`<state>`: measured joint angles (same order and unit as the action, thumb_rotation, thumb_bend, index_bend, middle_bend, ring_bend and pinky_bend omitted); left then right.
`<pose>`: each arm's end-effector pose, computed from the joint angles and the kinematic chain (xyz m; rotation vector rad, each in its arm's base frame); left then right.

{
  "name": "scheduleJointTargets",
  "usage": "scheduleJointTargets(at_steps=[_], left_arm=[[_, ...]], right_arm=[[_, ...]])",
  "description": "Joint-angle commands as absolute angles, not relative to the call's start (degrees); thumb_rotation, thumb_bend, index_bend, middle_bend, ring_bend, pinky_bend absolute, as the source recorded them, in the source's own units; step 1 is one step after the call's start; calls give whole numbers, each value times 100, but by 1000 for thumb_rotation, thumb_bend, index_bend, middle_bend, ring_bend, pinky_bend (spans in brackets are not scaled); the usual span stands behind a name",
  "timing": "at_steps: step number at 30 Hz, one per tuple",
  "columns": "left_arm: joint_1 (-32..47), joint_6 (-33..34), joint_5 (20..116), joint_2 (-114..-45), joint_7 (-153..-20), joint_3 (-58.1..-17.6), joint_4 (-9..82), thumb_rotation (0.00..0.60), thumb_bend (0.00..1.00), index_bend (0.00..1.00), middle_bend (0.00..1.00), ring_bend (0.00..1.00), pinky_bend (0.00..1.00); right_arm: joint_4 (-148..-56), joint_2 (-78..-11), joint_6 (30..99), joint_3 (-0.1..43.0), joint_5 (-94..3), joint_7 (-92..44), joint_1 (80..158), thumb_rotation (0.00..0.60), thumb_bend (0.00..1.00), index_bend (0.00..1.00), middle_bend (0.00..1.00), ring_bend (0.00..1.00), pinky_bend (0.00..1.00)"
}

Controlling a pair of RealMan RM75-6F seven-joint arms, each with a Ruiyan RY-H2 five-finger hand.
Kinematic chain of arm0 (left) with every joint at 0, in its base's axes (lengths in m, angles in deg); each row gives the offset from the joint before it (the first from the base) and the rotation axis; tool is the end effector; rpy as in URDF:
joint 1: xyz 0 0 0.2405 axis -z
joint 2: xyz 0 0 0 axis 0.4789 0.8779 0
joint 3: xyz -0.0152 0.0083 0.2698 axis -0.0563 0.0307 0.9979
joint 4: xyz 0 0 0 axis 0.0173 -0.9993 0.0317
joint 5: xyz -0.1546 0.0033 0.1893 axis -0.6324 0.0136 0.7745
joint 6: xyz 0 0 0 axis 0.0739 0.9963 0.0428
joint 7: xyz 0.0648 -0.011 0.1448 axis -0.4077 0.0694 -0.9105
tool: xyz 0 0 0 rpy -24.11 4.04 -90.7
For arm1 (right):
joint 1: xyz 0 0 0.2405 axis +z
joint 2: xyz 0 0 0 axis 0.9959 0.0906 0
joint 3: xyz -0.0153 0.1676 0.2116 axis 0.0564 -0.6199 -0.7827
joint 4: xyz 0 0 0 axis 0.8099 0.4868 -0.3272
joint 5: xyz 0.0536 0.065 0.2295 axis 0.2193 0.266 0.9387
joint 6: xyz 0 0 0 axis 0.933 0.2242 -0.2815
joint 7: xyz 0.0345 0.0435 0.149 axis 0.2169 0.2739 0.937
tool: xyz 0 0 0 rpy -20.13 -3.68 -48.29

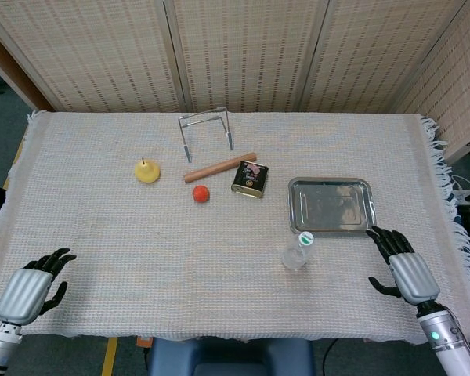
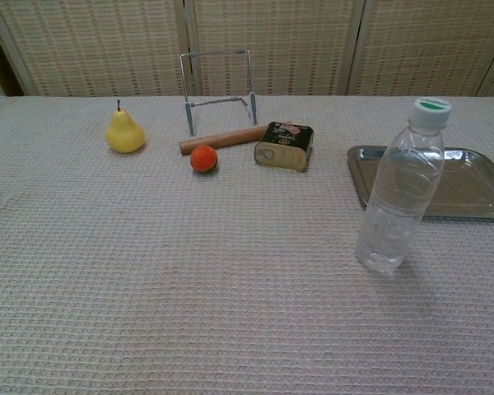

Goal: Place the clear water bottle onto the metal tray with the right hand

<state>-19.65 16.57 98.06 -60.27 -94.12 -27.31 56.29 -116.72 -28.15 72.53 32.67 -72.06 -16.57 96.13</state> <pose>-0.3249 0.1984 0.1034 -1.6530 -0.8191 -0.7824 -0.3356 -0.2166 0.0787 1.5974 -1.1497 0.9034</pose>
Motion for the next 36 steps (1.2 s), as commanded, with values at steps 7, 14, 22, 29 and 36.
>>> scheduleJointTargets(at_steps=[7,14,22,29,36], left_arm=[[-1946,1581,9741,-6000,-9404,-2736,5666,600,501,229,155,256,409],[-1961,1624,9790,-5975,-9365,-2721,5668,600,501,229,155,256,409],[-1982,1671,9801,-5949,-9307,-2726,5661,600,501,229,156,255,409],[-1981,1676,9844,-5936,-9277,-2711,5679,600,501,229,156,255,409],[-1981,1677,9867,-5919,-9212,-2702,5671,600,500,229,157,256,409]], right_arm=[[-11880,-2395,6211,3549,-7865,940,10503,600,29,0,0,0,8],[-12028,-2521,5656,3428,-7729,1414,10999,600,29,0,0,0,10],[-12007,-2777,5337,3287,-7487,1508,11331,600,29,0,0,0,10],[-11913,-3025,5072,3197,-7259,1569,11554,600,29,0,0,0,25],[-11713,-3345,4945,3039,-6906,1435,11679,600,29,19,0,0,56]])
